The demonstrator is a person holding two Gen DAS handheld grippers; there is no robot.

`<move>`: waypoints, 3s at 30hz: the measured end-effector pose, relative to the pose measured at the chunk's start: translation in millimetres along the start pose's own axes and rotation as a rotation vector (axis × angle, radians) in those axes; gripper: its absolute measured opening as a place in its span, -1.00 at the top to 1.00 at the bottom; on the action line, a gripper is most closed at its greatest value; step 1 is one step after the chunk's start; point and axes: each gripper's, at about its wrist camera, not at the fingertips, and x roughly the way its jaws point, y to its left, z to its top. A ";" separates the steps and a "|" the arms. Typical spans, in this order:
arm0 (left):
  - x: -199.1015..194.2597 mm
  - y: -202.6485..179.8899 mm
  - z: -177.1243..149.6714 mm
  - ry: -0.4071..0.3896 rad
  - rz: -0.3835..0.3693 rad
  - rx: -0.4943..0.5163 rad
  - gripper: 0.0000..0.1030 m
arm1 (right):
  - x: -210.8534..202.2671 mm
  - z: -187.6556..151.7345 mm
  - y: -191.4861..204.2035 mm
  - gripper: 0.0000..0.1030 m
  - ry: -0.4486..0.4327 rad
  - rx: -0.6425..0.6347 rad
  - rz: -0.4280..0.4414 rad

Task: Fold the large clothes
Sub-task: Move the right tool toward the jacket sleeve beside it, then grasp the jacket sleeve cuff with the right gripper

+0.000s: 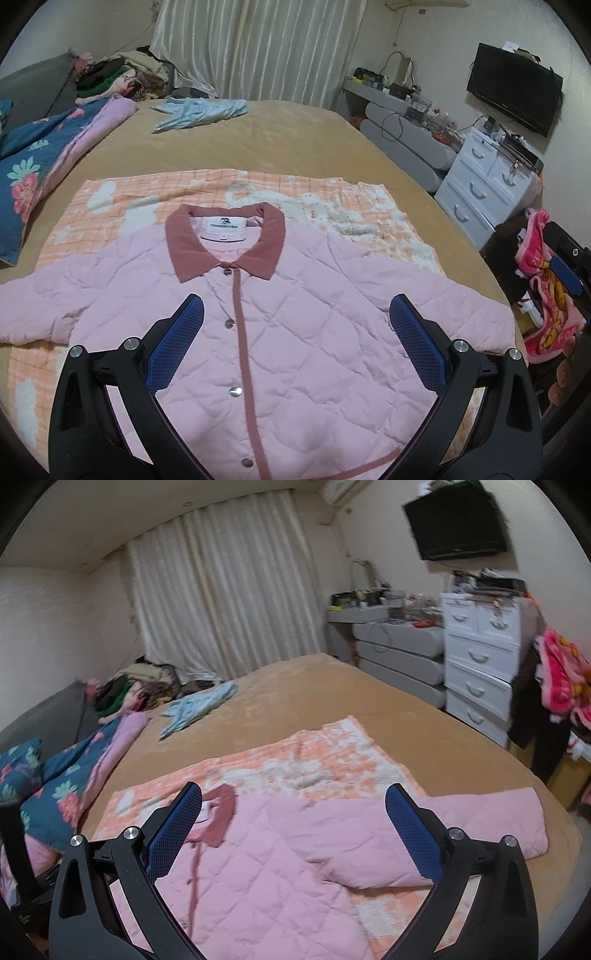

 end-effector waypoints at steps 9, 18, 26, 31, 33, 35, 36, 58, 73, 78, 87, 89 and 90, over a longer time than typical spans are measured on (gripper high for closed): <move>34.3 -23.7 -8.6 0.040 -0.023 0.026 -0.83 | 28.6 -8.0 -67.1 -0.92 0.022 0.124 -0.139; 75.2 -46.2 -17.8 0.113 -0.057 0.063 -0.83 | 58.1 -27.4 -144.6 -0.92 0.063 0.294 -0.288; 116.5 -45.5 -30.3 0.186 -0.005 0.054 -0.83 | 77.3 -51.8 -197.3 -0.92 0.107 0.452 -0.371; 132.9 -55.9 -34.0 0.215 -0.037 0.098 -0.83 | 82.5 -66.5 -221.7 -0.92 0.098 0.503 -0.454; 137.8 -62.9 -36.5 0.232 -0.039 0.122 -0.83 | 87.9 -74.9 -233.3 -0.92 0.116 0.525 -0.503; 143.2 -70.4 -38.7 0.243 -0.033 0.152 -0.83 | 92.8 -82.7 -244.0 -0.92 0.138 0.555 -0.516; 145.7 -72.5 -39.7 0.250 -0.032 0.157 -0.83 | 94.2 -85.8 -248.7 -0.92 0.146 0.568 -0.523; 181.2 -55.0 -43.0 0.298 0.012 0.123 -0.83 | 126.0 -150.8 -340.4 -0.92 0.177 1.030 -0.414; 147.6 -25.2 -34.6 0.248 -0.010 0.088 -0.83 | 124.1 -154.4 -353.5 0.54 0.007 1.054 -0.276; 123.5 -17.2 -16.1 0.206 -0.014 0.082 -0.83 | 107.6 -115.7 -325.6 0.65 -0.059 0.885 -0.250; 89.2 8.3 6.9 0.155 -0.053 0.021 -0.83 | 73.3 -45.3 -230.8 0.68 -0.179 0.537 -0.113; 82.6 12.6 9.3 0.151 -0.052 0.021 -0.83 | 60.7 -36.8 -197.5 0.68 -0.199 0.442 -0.081; 78.5 15.4 10.6 0.147 -0.049 0.020 -0.83 | 55.1 -34.3 -186.5 0.68 -0.204 0.410 -0.071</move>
